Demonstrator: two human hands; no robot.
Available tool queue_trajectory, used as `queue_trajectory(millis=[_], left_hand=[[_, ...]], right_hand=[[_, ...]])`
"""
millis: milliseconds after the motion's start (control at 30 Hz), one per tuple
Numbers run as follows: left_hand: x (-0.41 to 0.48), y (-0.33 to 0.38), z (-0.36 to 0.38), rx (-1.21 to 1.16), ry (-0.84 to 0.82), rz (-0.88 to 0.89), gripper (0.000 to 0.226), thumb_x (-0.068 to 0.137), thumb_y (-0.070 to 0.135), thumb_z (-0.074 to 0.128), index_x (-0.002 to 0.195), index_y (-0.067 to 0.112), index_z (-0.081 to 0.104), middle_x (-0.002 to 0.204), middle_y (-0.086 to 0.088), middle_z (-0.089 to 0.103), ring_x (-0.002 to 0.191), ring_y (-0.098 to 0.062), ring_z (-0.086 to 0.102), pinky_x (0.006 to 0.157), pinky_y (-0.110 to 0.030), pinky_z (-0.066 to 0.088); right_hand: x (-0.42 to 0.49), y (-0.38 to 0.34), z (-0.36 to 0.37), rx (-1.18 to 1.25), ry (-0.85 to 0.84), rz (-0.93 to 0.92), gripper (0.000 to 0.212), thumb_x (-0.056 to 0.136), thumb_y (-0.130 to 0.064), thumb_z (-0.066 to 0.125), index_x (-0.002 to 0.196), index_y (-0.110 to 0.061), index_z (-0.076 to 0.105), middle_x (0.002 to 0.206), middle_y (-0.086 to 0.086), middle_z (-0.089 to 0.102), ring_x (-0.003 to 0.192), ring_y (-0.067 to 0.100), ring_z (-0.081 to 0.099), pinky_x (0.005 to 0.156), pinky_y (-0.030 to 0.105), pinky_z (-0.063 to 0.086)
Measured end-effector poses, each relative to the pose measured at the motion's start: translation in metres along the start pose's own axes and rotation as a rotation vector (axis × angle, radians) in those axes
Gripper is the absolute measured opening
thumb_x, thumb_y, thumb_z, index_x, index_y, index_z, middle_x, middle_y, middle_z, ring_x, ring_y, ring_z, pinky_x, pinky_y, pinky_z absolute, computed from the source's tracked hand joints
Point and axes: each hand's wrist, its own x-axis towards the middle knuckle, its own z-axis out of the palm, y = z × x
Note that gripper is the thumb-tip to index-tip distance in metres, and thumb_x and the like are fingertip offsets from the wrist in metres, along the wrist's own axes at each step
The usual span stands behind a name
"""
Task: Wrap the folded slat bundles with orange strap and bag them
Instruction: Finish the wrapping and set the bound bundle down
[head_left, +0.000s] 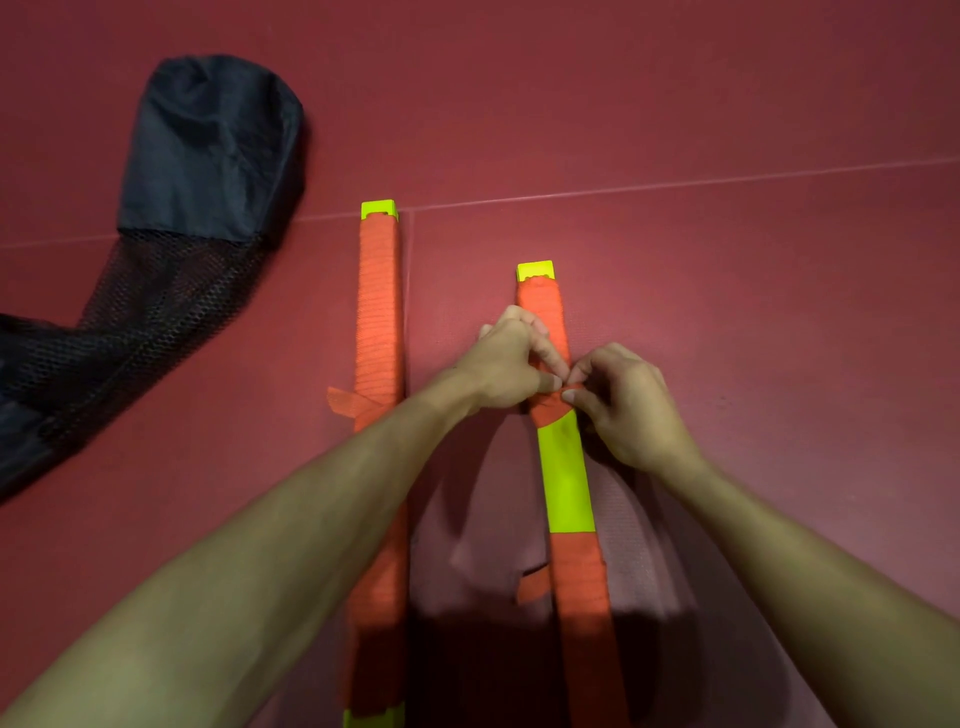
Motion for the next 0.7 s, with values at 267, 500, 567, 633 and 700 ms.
queue_trajectory(millis=[267, 500, 567, 633, 700], left_hand=[[0.0005, 0.0005, -0.0015, 0.042, -0.043, -0.017, 0.016, 0.084, 0.017, 0.079, 0.099, 0.021, 0.079, 0.12, 0.006, 0.036, 0.117, -0.014, 0.033, 0.101, -0.021, 0.022], [0.0, 0.0007, 0.0008, 0.086, -0.076, 0.009, 0.011, 0.087, 0.019, 0.076, 0.098, 0.022, 0.078, 0.119, 0.004, 0.031, 0.112, -0.017, 0.027, 0.095, -0.02, 0.022], [0.0003, 0.0002, 0.0023, 0.095, -0.075, 0.022, 0.01, 0.088, 0.02, 0.075, 0.097, 0.022, 0.077, 0.118, 0.003, 0.03, 0.111, -0.017, 0.027, 0.098, -0.022, 0.023], [-0.0002, -0.0009, 0.003, 0.084, -0.07, 0.027, 0.008, 0.089, 0.02, 0.074, 0.095, 0.024, 0.076, 0.117, 0.003, 0.03, 0.111, -0.018, 0.028, 0.098, -0.022, 0.024], [-0.0005, -0.0027, 0.0039, 0.074, -0.067, 0.035, 0.007, 0.089, 0.021, 0.073, 0.091, 0.027, 0.073, 0.116, 0.003, 0.031, 0.113, -0.021, 0.031, 0.094, -0.021, 0.022]], right_hand=[[-0.0024, -0.0007, 0.0019, 0.044, 0.043, 0.069, 0.013, 0.075, -0.009, 0.08, 0.078, -0.013, 0.068, 0.081, 0.005, 0.063, 0.074, 0.019, 0.055, 0.067, 0.024, 0.037], [-0.0049, 0.0012, 0.0031, 0.073, 0.059, 0.069, 0.014, 0.073, -0.008, 0.082, 0.08, -0.013, 0.071, 0.081, 0.009, 0.066, 0.073, 0.022, 0.059, 0.069, 0.03, 0.044], [-0.0047, 0.0022, 0.003, 0.081, 0.056, 0.069, 0.015, 0.072, -0.008, 0.082, 0.081, -0.013, 0.071, 0.081, 0.009, 0.066, 0.072, 0.022, 0.059, 0.067, 0.028, 0.043], [-0.004, 0.0028, 0.0023, 0.087, 0.051, 0.065, 0.015, 0.072, -0.008, 0.083, 0.081, -0.013, 0.072, 0.081, 0.009, 0.066, 0.07, 0.02, 0.058, 0.066, 0.024, 0.042], [-0.0037, 0.0029, 0.0019, 0.093, 0.049, 0.06, 0.015, 0.072, -0.01, 0.083, 0.081, -0.014, 0.072, 0.08, 0.008, 0.066, 0.069, 0.018, 0.057, 0.065, 0.022, 0.041]])
